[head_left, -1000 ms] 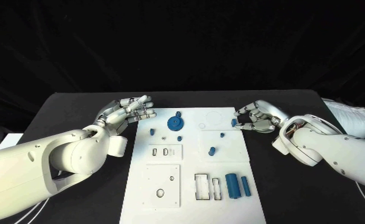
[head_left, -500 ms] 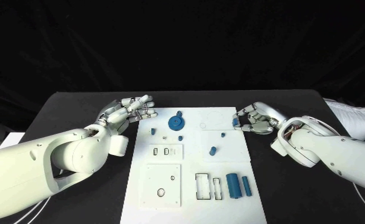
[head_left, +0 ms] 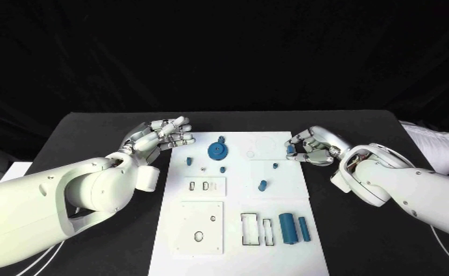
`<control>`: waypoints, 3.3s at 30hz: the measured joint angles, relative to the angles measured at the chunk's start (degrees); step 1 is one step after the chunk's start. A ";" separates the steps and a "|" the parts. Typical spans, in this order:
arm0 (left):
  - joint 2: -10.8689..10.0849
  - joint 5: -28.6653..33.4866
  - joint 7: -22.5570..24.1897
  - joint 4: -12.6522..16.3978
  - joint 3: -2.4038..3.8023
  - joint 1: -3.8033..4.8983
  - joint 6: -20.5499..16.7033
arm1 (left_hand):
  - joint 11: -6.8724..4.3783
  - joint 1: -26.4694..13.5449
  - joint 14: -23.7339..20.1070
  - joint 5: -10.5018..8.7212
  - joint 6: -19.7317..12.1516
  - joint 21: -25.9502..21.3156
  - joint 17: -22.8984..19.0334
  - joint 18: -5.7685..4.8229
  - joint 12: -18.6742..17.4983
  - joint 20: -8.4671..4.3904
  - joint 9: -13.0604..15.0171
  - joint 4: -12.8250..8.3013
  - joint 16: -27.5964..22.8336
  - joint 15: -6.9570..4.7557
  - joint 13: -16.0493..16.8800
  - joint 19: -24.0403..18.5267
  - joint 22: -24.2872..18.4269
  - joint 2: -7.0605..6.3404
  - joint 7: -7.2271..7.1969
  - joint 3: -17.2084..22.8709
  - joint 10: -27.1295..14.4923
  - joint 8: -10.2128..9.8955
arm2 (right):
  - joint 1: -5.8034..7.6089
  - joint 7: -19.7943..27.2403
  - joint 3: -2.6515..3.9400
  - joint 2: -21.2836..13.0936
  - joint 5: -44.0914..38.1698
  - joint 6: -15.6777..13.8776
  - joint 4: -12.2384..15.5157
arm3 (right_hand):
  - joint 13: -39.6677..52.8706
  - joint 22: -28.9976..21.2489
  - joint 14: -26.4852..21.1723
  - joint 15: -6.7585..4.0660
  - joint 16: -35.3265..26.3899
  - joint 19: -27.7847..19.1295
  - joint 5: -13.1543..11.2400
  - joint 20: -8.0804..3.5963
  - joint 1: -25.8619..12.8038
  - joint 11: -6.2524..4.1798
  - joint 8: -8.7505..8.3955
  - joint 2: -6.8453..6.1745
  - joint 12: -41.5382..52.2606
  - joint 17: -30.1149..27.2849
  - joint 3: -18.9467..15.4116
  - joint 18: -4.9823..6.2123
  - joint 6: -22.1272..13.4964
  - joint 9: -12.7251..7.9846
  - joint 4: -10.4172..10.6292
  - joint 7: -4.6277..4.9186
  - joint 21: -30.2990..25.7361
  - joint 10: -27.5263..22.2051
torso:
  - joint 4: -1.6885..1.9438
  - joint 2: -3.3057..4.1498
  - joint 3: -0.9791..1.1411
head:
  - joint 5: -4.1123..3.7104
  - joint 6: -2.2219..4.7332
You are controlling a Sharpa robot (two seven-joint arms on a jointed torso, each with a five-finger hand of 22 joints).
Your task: Assemble the parts on the task board
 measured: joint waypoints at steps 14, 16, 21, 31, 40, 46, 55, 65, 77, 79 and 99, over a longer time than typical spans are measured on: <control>-0.03 0.00 -0.12 0.08 0.00 0.00 0.01 | 0.00 0.00 0.00 0.00 0.00 0.00 -0.01 0.00 0.00 0.00 0.00 0.00 0.00 0.00 0.00 0.00 0.01 0.00 0.00 0.00 0.00 0.00 | -0.07 0.26 0.00 0.14 -0.10 -1.32 -0.22 | 0.09 0.00 -0.01 -1.67 0.56 -0.02 -2.68 -1.63 0.35 -1.44 2.44 1.42 0.67 0.04 3.40 0.00 5.36 0.37 -2.60 -1.26 0.27 0.23 | 0.00 0.01 0.06 | -0.02 -0.09; -0.04 0.00 -0.13 0.08 0.00 0.00 0.01 | 0.00 0.00 0.00 0.00 0.00 0.00 -0.01 0.00 0.00 0.00 0.00 0.00 0.00 0.00 0.00 0.00 0.01 0.00 0.00 0.00 0.00 0.00 | -0.08 0.26 0.00 0.14 -0.18 -1.52 -0.29 | 0.09 0.00 -0.09 -1.75 0.56 -0.02 -2.71 -1.62 0.21 -1.54 2.44 1.57 0.68 0.04 3.47 0.00 5.36 0.37 -2.67 -1.26 0.27 0.32 | 0.00 0.01 0.05 | -0.02 -0.12; -0.04 0.00 -0.16 0.08 0.00 0.00 0.02 | 0.00 0.00 0.00 0.00 0.00 0.00 0.04 0.00 0.00 0.00 0.00 0.00 0.00 0.00 0.00 0.00 0.01 0.00 0.00 0.00 0.00 0.01 | -0.13 0.25 0.04 0.15 -0.39 -2.20 -0.33 | 0.09 -0.01 -0.09 -1.75 0.56 -0.02 -3.04 -1.62 0.05 -1.54 2.44 1.73 0.84 0.04 3.47 0.00 5.36 0.37 -2.67 -1.25 0.27 0.32 | 0.01 0.00 0.07 | 0.05 -0.15; 0.01 0.00 -0.18 0.24 0.00 0.00 0.02 | 0.00 0.00 0.00 0.00 0.00 0.00 0.04 0.00 0.00 0.00 0.00 -0.15 0.00 0.00 0.00 0.00 0.01 0.00 0.00 0.16 0.00 0.01 | 0.98 -3.72 0.42 -0.41 1.30 -3.57 6.07 | 0.10 0.04 -0.09 -2.14 0.77 -0.03 -6.04 -2.03 -1.25 -1.75 2.44 3.02 1.12 0.03 3.89 0.00 5.40 0.37 -2.59 -1.22 0.48 0.11 | 0.17 -0.04 -0.07 | 0.09 0.09; 0.13 0.00 -0.19 0.76 -0.01 0.01 0.02 | 0.00 -0.23 0.00 0.00 0.00 0.00 0.03 0.00 0.00 0.00 0.00 -0.15 0.00 0.00 0.00 0.00 0.01 0.23 0.00 0.15 0.00 0.01 | 2.18 -11.06 0.47 2.28 1.65 -4.78 13.66 | 0.59 0.03 -0.09 -2.14 0.77 -0.03 -6.28 -2.02 -1.52 -1.87 2.44 3.30 0.66 0.03 4.11 0.00 5.39 0.36 -2.66 -1.22 0.48 0.23 | 0.92 -0.24 -0.62 | 0.08 -0.31; 0.57 0.00 -0.17 1.38 -0.01 0.01 0.06 | 0.00 -0.23 0.00 0.00 0.00 0.00 0.08 0.00 0.00 0.00 0.00 -0.15 0.00 0.00 0.00 0.00 0.01 0.23 0.00 0.15 0.00 0.01 | 2.28 -14.70 -0.33 7.04 -0.25 -4.32 15.03 | 1.46 0.03 -0.09 -2.14 0.77 -0.03 -6.60 -2.02 -1.53 -1.95 2.44 3.30 0.26 0.02 4.11 0.00 5.34 0.36 -2.66 -1.27 0.48 0.31 | 1.41 -0.44 -1.10 | 0.89 -0.97; 0.67 0.00 -0.03 1.81 0.01 0.04 0.13 | 0.00 -0.23 0.00 0.00 0.00 0.00 0.08 0.00 0.00 0.00 0.00 -0.15 0.00 0.00 0.00 0.00 0.02 0.23 0.00 0.15 0.00 0.01 | 1.65 -17.89 -1.23 13.06 -5.51 -3.20 13.36 | 1.48 0.02 -0.09 -2.14 0.77 -0.03 -6.71 -2.02 -1.53 -1.95 2.30 3.30 0.24 0.02 4.11 0.00 5.33 0.36 -2.66 -1.29 0.48 0.31 | 1.97 -0.53 -1.72 | 2.29 -1.90; 0.92 0.00 0.00 2.03 0.01 0.21 0.14 | 0.00 -0.23 0.00 0.00 0.00 0.00 0.07 0.00 0.00 0.00 0.00 -0.15 0.00 0.00 0.00 0.00 -0.03 0.23 0.00 0.15 0.00 0.01 | -0.34 -19.79 -1.73 16.99 -14.40 -1.65 11.84 | 1.76 0.02 -0.09 -2.13 0.77 -0.03 -6.82 -2.01 -1.53 -1.95 2.12 3.31 0.26 0.01 4.09 0.00 5.23 0.36 -2.66 -1.38 0.48 0.31 | 1.94 -0.55 -1.80 | 3.10 -2.49; 1.01 0.00 -0.01 2.08 0.01 0.28 0.16 | 0.00 -0.23 0.00 0.00 0.00 0.00 0.07 0.00 0.00 0.00 0.00 -0.15 0.00 0.00 0.00 0.00 -0.03 0.23 0.00 0.15 0.00 0.01 | -1.21 -21.40 -1.70 17.89 -19.42 1.28 11.54 | 1.94 0.01 -0.09 -2.12 0.76 -0.03 -7.05 -2.01 -2.06 -1.95 2.13 3.83 0.50 0.00 4.08 0.00 5.08 0.36 -2.67 -1.53 0.48 0.31 | 1.88 -0.52 -1.72 | 3.37 -2.83; 1.02 0.00 -0.01 2.08 0.01 0.30 0.17 | 0.00 -0.23 0.00 0.00 0.00 0.00 0.07 0.00 0.00 0.00 0.00 -0.15 0.00 0.00 0.00 0.00 -0.03 0.23 0.00 0.15 0.00 0.01 | -1.20 -21.52 -1.65 17.88 -19.75 1.60 11.63 | 4.35 0.01 -0.09 -2.12 0.76 -0.03 -7.16 -2.01 -2.07 -2.07 2.12 3.83 0.21 0.00 4.08 0.00 5.09 0.36 -2.67 -1.52 0.48 0.43 | 1.87 -0.51 -1.72 | 3.40 -2.94; 0.91 0.00 -0.06 2.08 0.01 0.34 0.24 | 0.00 -0.23 0.00 0.00 0.00 0.00 0.13 0.00 0.00 0.00 0.00 -0.15 -0.24 0.00 0.00 0.00 -0.02 0.23 0.00 0.15 0.00 0.01 | -1.04 -21.67 -1.42 17.28 -20.67 4.06 12.27 | 5.57 0.00 -0.09 -2.13 0.76 -0.03 -6.72 -2.01 -2.46 -2.44 2.12 3.43 0.44 0.04 4.05 0.00 5.10 0.36 -2.67 -1.51 0.48 0.81 | 1.89 -0.51 -1.69 | 3.47 -3.47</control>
